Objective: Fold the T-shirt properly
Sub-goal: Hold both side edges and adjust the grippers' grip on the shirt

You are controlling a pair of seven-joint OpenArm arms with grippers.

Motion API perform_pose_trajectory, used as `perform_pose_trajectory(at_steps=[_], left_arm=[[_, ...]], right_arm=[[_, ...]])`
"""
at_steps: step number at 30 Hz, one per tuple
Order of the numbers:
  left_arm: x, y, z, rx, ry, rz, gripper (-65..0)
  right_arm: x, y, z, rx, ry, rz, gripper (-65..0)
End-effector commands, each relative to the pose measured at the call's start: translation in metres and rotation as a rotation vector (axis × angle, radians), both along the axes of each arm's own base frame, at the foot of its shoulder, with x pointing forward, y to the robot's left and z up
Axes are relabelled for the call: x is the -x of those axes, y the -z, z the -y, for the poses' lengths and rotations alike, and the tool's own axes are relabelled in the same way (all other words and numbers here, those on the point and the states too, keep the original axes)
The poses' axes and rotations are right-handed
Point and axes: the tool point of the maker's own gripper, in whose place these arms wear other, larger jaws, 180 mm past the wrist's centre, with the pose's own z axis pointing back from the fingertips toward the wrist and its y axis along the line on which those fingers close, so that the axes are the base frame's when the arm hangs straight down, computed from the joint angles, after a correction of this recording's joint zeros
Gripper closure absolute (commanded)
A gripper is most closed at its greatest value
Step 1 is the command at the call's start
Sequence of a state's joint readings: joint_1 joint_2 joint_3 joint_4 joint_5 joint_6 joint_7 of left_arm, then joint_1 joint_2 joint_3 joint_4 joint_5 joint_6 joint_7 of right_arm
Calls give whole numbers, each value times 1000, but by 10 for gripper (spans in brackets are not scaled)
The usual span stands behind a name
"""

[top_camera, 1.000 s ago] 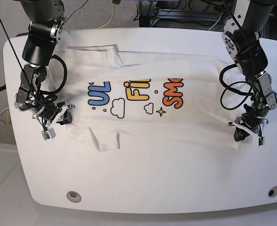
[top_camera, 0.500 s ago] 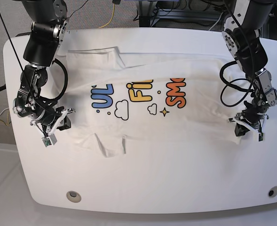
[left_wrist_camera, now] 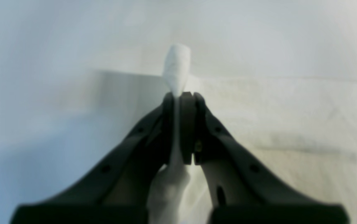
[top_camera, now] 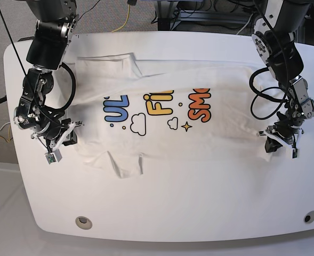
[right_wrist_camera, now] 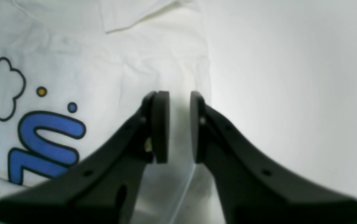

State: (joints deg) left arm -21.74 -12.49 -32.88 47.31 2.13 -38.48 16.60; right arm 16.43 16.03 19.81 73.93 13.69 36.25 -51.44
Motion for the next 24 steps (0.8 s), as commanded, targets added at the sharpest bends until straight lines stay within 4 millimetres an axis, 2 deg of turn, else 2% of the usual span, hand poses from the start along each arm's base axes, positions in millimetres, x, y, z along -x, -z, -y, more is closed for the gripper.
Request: perform_pose_trajectory(at_steps=[1,3,6,8,10,13,17,24], left_arm=[[-15,-27,-8,-8,-9,82,-27],[-15,-27,-8,-8,-9,82,-27],[-15,-27,-8,-8,-9,82,-27],[-15,-27,-8,-8,-9,82,-27],[-15,-27,-8,-8,-9,82,-27],[-15,-27,-8,-8,-9,82,-27],[-15,-27,-8,-8,-9,82,-27],[-14,-26,-8,-8,-9,81,-27]], right_arm=[[-13,-12,2,-20,10,46,-220],[-14,-9,0,-33,14,37,-330],[-18,-13,3,-44,29,51,-548],[-18,-15,5,-48,36,58,-613],[-19,-16,6,-56,42,64,-598],[-27,-27,11,-76,67,111,-516],[-33,-25,14,-119,98,115,-440],[-41,-12,19,-202,150,97,-466]])
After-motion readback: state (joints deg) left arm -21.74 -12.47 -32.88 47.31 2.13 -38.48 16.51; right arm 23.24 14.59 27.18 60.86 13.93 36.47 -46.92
